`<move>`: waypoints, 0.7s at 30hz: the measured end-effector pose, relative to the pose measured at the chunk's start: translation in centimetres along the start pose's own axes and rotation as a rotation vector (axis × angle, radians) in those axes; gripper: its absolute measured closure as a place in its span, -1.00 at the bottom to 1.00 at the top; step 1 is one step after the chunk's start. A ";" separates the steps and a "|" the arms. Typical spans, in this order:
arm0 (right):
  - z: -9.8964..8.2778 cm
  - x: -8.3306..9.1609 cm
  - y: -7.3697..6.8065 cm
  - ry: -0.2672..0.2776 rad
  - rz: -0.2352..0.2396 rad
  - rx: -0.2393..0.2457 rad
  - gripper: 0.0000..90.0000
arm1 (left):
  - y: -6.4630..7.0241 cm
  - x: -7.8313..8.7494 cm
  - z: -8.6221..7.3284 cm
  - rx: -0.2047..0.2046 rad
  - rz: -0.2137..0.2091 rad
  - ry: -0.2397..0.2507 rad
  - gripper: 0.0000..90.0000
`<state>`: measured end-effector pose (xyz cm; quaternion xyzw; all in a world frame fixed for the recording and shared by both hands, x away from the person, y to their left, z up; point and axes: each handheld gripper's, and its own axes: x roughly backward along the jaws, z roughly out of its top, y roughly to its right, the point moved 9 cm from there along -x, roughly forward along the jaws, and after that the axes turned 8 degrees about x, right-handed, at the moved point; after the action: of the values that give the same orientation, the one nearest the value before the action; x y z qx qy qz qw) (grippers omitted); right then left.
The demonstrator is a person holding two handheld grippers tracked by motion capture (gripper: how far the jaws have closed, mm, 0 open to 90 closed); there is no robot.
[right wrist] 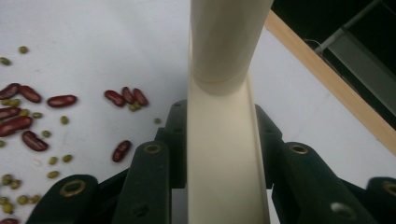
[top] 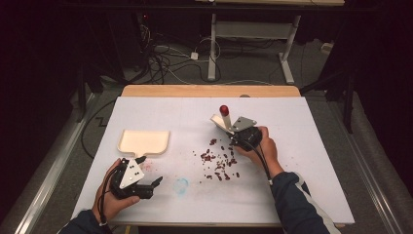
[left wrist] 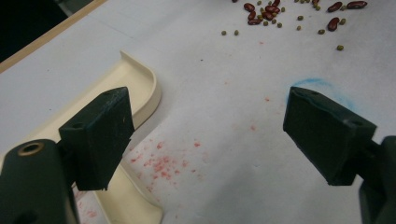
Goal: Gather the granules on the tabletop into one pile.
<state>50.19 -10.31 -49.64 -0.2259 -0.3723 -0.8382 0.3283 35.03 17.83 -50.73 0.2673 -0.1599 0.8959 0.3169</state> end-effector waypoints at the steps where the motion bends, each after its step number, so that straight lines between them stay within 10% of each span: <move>1: 0.1 -0.1 -0.8 0.009 0.005 0.001 0.51 | 0.0 0.0 0.0 -0.003 -0.002 0.001 -0.66; 21: -0.9 4.7 -6.3 0.135 0.204 0.146 0.50 | 0.6 0.3 0.2 -0.024 -0.035 0.014 -0.66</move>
<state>42.33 -9.62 -50.25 -0.1811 -0.3844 -0.7845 0.4517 34.49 17.43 -50.41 0.2600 -0.1637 0.8901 0.3366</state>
